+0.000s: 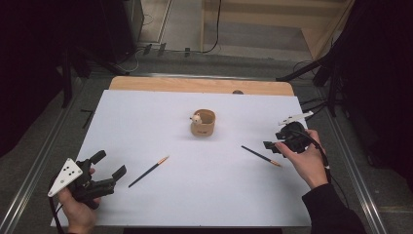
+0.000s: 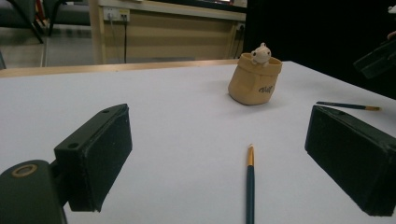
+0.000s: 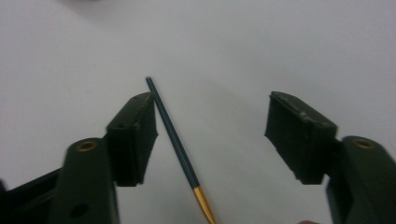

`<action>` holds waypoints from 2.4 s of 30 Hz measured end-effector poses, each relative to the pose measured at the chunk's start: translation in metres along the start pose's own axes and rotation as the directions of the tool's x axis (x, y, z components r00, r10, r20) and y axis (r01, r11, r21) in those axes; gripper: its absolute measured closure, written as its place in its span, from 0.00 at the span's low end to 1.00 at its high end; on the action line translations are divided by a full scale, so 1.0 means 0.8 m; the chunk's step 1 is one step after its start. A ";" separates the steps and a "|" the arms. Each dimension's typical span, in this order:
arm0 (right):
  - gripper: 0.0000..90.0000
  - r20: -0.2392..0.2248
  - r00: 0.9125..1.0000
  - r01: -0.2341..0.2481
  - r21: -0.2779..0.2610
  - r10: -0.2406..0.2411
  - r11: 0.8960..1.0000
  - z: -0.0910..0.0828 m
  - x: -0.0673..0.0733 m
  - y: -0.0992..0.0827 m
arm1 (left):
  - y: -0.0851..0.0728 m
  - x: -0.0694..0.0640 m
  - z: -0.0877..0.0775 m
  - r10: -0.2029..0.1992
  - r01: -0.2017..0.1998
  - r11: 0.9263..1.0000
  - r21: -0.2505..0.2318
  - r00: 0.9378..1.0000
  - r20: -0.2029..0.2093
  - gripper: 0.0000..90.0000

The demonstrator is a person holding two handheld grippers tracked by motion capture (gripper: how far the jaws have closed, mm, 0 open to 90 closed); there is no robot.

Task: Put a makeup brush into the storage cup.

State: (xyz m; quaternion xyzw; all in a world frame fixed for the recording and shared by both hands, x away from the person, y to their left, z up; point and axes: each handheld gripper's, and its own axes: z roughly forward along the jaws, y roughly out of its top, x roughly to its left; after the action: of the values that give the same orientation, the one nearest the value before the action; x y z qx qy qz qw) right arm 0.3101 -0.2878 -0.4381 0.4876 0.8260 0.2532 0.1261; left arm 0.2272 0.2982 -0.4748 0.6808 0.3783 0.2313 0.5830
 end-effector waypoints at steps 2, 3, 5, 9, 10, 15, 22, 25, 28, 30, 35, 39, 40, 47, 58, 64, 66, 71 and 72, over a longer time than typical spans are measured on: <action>0.46 -0.001 1.000 0.017 0.060 -0.017 0.998 0.003 0.000 0.003 | 0.000 0.001 0.000 0.001 -0.001 1.000 0.002 1.000 -0.001 0.09; 0.46 -0.001 1.000 0.017 0.060 -0.017 0.998 0.003 0.000 0.003 | 0.000 0.001 0.000 0.001 -0.001 1.000 0.002 1.000 -0.001 0.09; 0.50 -0.009 0.999 0.039 0.104 -0.038 0.994 0.007 0.000 0.005 | 0.000 0.001 -0.001 0.002 -0.002 1.000 0.003 1.000 -0.002 0.09; 0.55 -0.044 0.998 0.056 0.158 -0.050 0.986 0.017 0.000 0.006 | 0.000 0.002 -0.001 0.001 -0.001 1.000 0.004 1.000 -0.002 0.09; 0.57 -0.053 0.997 0.059 0.166 -0.051 0.984 0.019 -0.001 0.006 | 0.000 0.001 0.000 0.000 0.000 1.000 0.004 1.000 -0.003 0.09; 0.69 -0.031 0.997 0.076 0.231 -0.071 0.970 0.030 0.001 0.005 | 0.000 0.001 0.000 -0.001 0.001 1.000 0.004 1.000 -0.002 0.09; 0.76 -0.052 0.995 0.096 0.303 -0.084 0.948 0.038 0.002 0.001 | 0.000 0.002 -0.001 -0.004 0.004 1.000 0.003 1.000 -0.008 0.09; 0.78 -0.075 0.992 0.119 0.316 -0.100 0.941 0.039 0.004 0.000 | 0.000 0.002 -0.001 -0.001 0.001 1.000 0.005 1.000 -0.007 0.09; 0.78 -0.075 0.991 0.126 0.326 -0.107 0.937 0.042 0.008 0.000 | 0.000 0.001 -0.001 0.000 0.000 1.000 0.006 1.000 -0.006 0.09; 0.78 -0.076 0.989 0.142 0.341 -0.124 0.929 0.046 0.010 -0.001 | 0.000 0.001 -0.001 0.001 -0.001 1.000 0.006 1.000 -0.006 0.09; 0.80 -0.075 0.986 0.163 0.379 -0.145 0.911 0.054 0.014 -0.004 | 0.000 0.002 -0.001 -0.005 0.005 1.000 0.002 1.000 -0.009 0.09; 0.87 -0.069 0.982 0.190 0.398 -0.177 0.897 0.060 0.017 -0.008 | 0.000 0.002 -0.002 -0.003 0.003 1.000 0.003 1.000 -0.009 0.09; 0.91 -0.072 0.982 0.188 0.387 -0.173 0.903 0.060 0.017 -0.009 | 0.000 0.002 -0.002 -0.004 0.004 1.000 0.003 1.000 -0.009 0.09; 0.94 -0.068 0.983 0.186 0.372 -0.173 0.909 0.059 0.019 -0.013 | 0.000 -0.002 0.001 0.011 -0.011 1.000 0.012 1.000 -0.014 0.09; 0.94 -0.031 0.986 0.166 0.243 -0.163 0.956 0.042 0.027 -0.020 | 0.015 -0.020 0.020 0.032 -0.032 0.999 0.015 0.999 0.004 0.09; 0.94 -0.036 0.987 0.158 0.163 -0.154 0.974 0.026 0.035 -0.019 | 0.021 -0.029 0.034 0.043 -0.044 0.999 0.024 0.998 0.035 0.09; 0.94 -0.040 0.987 0.158 0.142 -0.154 0.977 0.022 0.038 -0.018 | 0.023 -0.031 0.040 0.041 -0.041 0.999 0.021 0.998 0.042 0.09; 0.94 -0.055 0.986 0.161 0.093 -0.157 0.983 0.018 0.046 -0.015 | 0.027 -0.042 0.057 0.043 -0.045 0.999 0.026 0.996 0.078 0.09; 0.94 -0.062 0.986 0.160 0.078 -0.155 0.984 0.017 0.048 -0.015 | 0.027 -0.044 0.060 0.045 -0.047 0.999 0.027 0.995 0.086 0.09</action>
State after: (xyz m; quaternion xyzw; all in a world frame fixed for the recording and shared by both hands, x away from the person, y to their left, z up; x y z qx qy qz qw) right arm 0.2889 -0.2552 -0.4548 0.4182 0.8750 0.2214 0.1023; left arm 0.2473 0.2405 -0.4594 0.7069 0.3405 0.2096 0.5834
